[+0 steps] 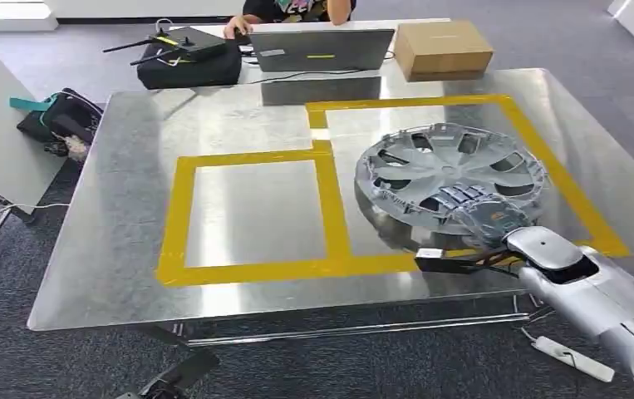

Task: Take the parts from the cabinet and place them on the table.

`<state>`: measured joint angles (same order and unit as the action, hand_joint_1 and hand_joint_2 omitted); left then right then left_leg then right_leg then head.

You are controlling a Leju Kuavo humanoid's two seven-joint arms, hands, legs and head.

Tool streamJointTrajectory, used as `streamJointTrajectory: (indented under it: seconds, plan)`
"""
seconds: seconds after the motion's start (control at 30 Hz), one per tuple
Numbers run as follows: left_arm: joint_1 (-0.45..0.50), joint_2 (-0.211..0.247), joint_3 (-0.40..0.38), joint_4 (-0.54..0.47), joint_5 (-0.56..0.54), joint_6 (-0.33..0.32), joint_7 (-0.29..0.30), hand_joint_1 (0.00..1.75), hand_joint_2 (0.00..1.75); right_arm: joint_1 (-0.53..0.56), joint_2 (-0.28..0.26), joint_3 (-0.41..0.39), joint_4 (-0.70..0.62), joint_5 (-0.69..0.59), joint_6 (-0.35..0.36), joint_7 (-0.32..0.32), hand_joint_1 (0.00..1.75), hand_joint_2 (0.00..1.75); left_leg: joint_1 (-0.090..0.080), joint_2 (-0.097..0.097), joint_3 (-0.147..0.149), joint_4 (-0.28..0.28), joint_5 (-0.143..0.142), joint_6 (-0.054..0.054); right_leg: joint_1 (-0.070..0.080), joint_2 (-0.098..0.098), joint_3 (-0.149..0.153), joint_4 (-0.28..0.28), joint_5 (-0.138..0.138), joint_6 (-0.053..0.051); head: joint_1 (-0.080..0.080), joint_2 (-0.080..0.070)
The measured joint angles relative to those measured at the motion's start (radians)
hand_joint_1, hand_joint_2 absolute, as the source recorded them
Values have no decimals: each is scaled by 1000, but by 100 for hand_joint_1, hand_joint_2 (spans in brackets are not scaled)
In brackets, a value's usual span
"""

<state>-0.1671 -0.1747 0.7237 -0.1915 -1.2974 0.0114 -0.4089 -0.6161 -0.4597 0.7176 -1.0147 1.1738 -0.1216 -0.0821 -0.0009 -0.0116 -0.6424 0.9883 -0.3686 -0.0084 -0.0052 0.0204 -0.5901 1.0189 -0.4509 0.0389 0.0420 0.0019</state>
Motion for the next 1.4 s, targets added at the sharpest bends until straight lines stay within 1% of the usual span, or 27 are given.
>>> streamJointTrajectory:
  seconds: [0.03,0.07,0.1,0.13,0.2,0.27,0.33,0.4,0.43,0.5,0.57,0.7,0.73,0.77,0.8,0.9,0.97,1.03,1.1,1.17,1.27,1.33,1.4]
  plan:
    - [0,0,0,0,2,1,2,0,175,7,-2,-5,-2,4,-19,7,0,175,0,0,0,0,0,0,0,0,0,0,0,0,0,0]
    - [1,0,-1,0,4,2,2,0,175,15,-3,-11,-7,5,-36,15,0,0,0,0,0,0,0,0,0,0,0,0,0,0,0,0]
    - [2,0,-2,0,9,4,2,0,175,26,-3,-24,-19,5,-52,26,0,0,0,0,0,0,0,0,0,0,0,0,0,0,0,0]
    - [4,0,-5,0,11,7,5,0,175,37,-3,-38,-34,4,-59,39,0,175,0,0,0,0,0,0,0,0,0,0,0,0,0,0]
    - [6,-1,-13,0,18,11,8,0,175,61,-3,-74,-71,-7,-59,66,0,175,0,0,0,0,0,0,0,-1,0,0,0,0,0,0]
    - [7,-1,-16,0,24,15,10,0,175,85,-3,-121,-113,-34,-57,79,0,175,0,-1,0,0,0,0,0,-1,0,0,0,0,0,0]
    - [8,-1,-17,0,32,17,10,0,175,110,-3,-170,-159,-89,-55,71,0,175,0,-1,-1,0,0,0,0,-1,0,0,0,0,0,0]
    - [10,-1,-17,0,43,21,10,0,175,135,-2,-210,-199,-183,-52,40,0,175,0,-1,-1,0,0,0,0,-2,0,0,0,0,0,0]
    - [12,-1,-17,0,52,24,8,0,175,157,5,-247,-237,-292,-46,5,0,175,0,-2,-1,0,0,0,0,-3,0,0,0,0,0,0]
    - [19,0,-16,0,65,33,0,0,175,209,24,-317,-309,-461,-46,-58,0,175,0,-2,-1,0,0,0,0,-3,0,0,-1,0,0,0]
    - [27,0,-16,0,74,38,-3,0,175,265,42,-379,-384,-582,-47,-115,0,175,0,-4,-1,0,0,0,0,-5,0,0,-1,0,0,0]
    - [31,0,-16,0,79,45,-3,0,175,323,57,-472,-496,-707,-48,-198,0,175,0,-5,-2,0,0,0,0,-5,0,0,-1,0,0,0]
    - [30,-1,-16,0,86,44,-3,0,0,329,61,-492,-524,-735,-46,-221,0,175,0,-5,-2,0,0,0,0,-5,0,0,-1,0,0,0]
    - [30,-2,-16,0,94,44,-2,0,0,335,63,-510,-552,-765,-36,-241,0,0,0,-5,-2,0,0,0,0,-5,0,0,-1,0,0,0]
    - [30,-3,-16,0,101,44,-1,0,0,343,66,-527,-583,-801,-18,-255,0,0,0,-5,-2,0,0,0,0,-5,0,0,-1,0,0,0]
    - [34,-3,-13,0,123,46,-1,0,0,367,68,-564,-665,-892,33,-268,0,0,0,-5,-2,0,0,0,0,-6,0,0,-1,0,0,0]
    - [40,-2,-11,0,136,50,-2,0,0,391,68,-594,-719,-943,47,-286,0,0,0,-5,-2,0,0,0,0,-6,0,0,-1,0,0,0]
    - [48,-2,-7,0,150,55,-3,0,0,424,69,-631,-771,-991,46,-324,0,0,0,-5,-2,0,0,0,0,-6,0,-1,-1,0,0,0]
    - [55,-2,5,0,163,59,-7,0,0,471,79,-666,-826,-1024,39,-367,0,0,0,-6,-2,0,0,0,0,-6,0,-1,-1,0,0,0]
    - [60,-1,13,0,179,60,-13,0,0,529,97,-704,-889,-1028,15,-411,0,0,0,-6,-2,0,-1,1,0,-7,0,-1,-2,0,0,0]
    - [69,0,32,0,201,57,-15,0,0,640,150,-761,-981,-1023,-35,-483,0,0,0,-7,-2,0,-3,-1,0,-7,0,-1,-4,-1,0,0]
    - [74,0,40,0,209,53,-14,0,0,698,181,-788,-1016,-1010,-61,-512,0,0,0,-7,-2,0,-3,-1,0,-7,0,-1,-4,-1,0,0]
    - [75,0,48,0,211,47,-9,0,0,740,213,-811,-1041,-992,-80,-524,0,0,1,-7,-2,0,-4,-2,0,-6,0,-1,-4,-1,0,0]
